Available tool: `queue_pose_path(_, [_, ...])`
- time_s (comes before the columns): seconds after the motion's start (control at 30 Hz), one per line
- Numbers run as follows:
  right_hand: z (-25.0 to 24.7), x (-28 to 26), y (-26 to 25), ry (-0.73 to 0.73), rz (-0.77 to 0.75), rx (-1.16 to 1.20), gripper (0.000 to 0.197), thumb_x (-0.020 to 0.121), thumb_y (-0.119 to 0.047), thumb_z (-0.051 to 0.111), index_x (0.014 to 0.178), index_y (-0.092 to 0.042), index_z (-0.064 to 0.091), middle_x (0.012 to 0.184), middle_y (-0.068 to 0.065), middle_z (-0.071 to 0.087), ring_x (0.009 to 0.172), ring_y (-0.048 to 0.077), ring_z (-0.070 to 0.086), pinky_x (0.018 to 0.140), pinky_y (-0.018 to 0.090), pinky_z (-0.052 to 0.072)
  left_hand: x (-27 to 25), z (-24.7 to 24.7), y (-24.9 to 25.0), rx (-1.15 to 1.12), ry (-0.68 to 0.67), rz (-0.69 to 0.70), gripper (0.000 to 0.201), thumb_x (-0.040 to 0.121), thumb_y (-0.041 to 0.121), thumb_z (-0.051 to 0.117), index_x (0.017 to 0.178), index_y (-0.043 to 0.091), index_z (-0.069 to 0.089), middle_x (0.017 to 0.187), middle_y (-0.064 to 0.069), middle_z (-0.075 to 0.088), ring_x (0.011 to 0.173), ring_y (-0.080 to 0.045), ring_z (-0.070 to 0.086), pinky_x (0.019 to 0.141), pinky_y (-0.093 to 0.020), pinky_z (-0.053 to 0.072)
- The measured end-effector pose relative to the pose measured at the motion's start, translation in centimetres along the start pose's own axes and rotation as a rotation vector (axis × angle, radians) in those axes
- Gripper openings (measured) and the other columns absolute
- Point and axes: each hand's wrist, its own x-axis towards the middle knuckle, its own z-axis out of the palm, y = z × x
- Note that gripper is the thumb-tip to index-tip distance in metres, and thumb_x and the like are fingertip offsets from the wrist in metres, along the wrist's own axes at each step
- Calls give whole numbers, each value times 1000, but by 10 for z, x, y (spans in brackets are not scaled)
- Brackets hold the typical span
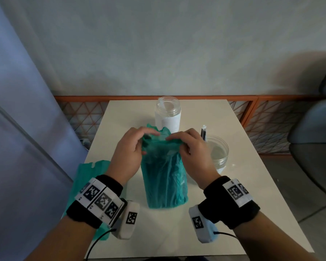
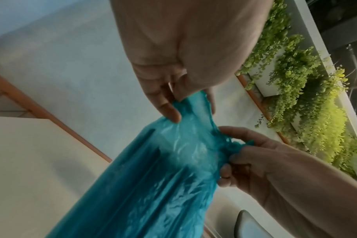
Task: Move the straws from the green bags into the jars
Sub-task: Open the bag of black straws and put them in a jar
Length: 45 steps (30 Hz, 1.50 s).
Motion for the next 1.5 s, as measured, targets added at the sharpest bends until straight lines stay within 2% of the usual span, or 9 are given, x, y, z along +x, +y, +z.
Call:
queue_pose_path(0.2, [-4, 4, -13, -158, 136, -287, 39, 95, -39, 51, 75, -13, 73, 80, -1, 46, 76, 14, 53, 63, 29, 37, 8, 2, 10, 14, 42, -199, 26, 95, 28, 52, 86, 27, 77, 92, 2, 55, 86, -8, 58, 78, -26, 45])
queue_pose_path(0.4, [-21, 12, -19, -467, 279, -644, 59, 87, -10, 49, 137, -41, 49, 121, 5, 48, 113, 28, 47, 83, 38, 49, 5, 4, 10, 374, -155, -249, 40, 81, 9, 66, 109, 37, 70, 94, 5, 44, 79, -8, 49, 73, -20, 38])
queue_pose_path(0.53, [-21, 11, -9, -623, 401, -375, 65, 87, 3, 39, 139, -35, 50, 131, 8, 45, 108, 27, 55, 87, 30, 51, -5, 8, 1, 200, -371, -338, 69, 74, -2, 53, 134, 31, 54, 125, 7, 44, 113, -11, 50, 94, -25, 44])
queue_pose_path(0.83, [-13, 13, 16, -616, 807, 224, 56, 89, 8, 28, 127, -15, 63, 119, 14, 59, 74, 24, 59, 40, 22, 51, 3, 14, 4, -133, -396, -557, 63, 86, -18, 34, 131, 21, 56, 118, -7, 46, 111, -27, 50, 78, -42, 59])
queue_pose_path(0.93, [-12, 13, 19, -626, 762, 221, 61, 88, 8, 27, 128, -22, 63, 106, 10, 63, 63, 19, 57, 41, 21, 49, 4, 14, -1, -171, -394, -509, 67, 82, -22, 46, 127, 27, 56, 117, -14, 51, 115, -34, 51, 87, -47, 56])
queue_pose_path(1.07, [-15, 20, 16, -673, 604, 186, 77, 86, 13, 24, 134, -38, 55, 110, -3, 64, 67, 19, 59, 47, 21, 49, 6, 9, -3, 26, -401, -348, 82, 70, -21, 68, 128, 34, 52, 90, 6, 52, 98, -21, 52, 78, -15, 54])
queue_pose_path(1.23, [-8, 15, 26, -664, 692, 261, 65, 89, 10, 28, 139, -24, 51, 105, 4, 65, 68, 12, 66, 46, 25, 55, 7, 9, -4, -281, -187, -716, 36, 90, -2, 51, 125, 1, 60, 113, -16, 63, 109, -34, 63, 82, -43, 59])
queue_pose_path(1.33, [-7, 6, 33, -514, 706, 426, 59, 91, 9, 32, 133, -28, 48, 119, 4, 55, 97, 27, 62, 53, 32, 60, 3, 11, -10, -400, -79, -757, 42, 85, -13, 45, 119, 3, 65, 123, -16, 64, 108, -31, 64, 80, -47, 60])
queue_pose_path(1.5, [-9, 0, 37, -399, 736, 627, 41, 90, 12, 33, 93, -16, 63, 110, 13, 60, 89, 25, 63, 55, 36, 61, 1, 9, -11, -479, 2, -780, 38, 85, -5, 38, 92, 16, 68, 93, -13, 67, 73, -23, 68, 59, -35, 60])
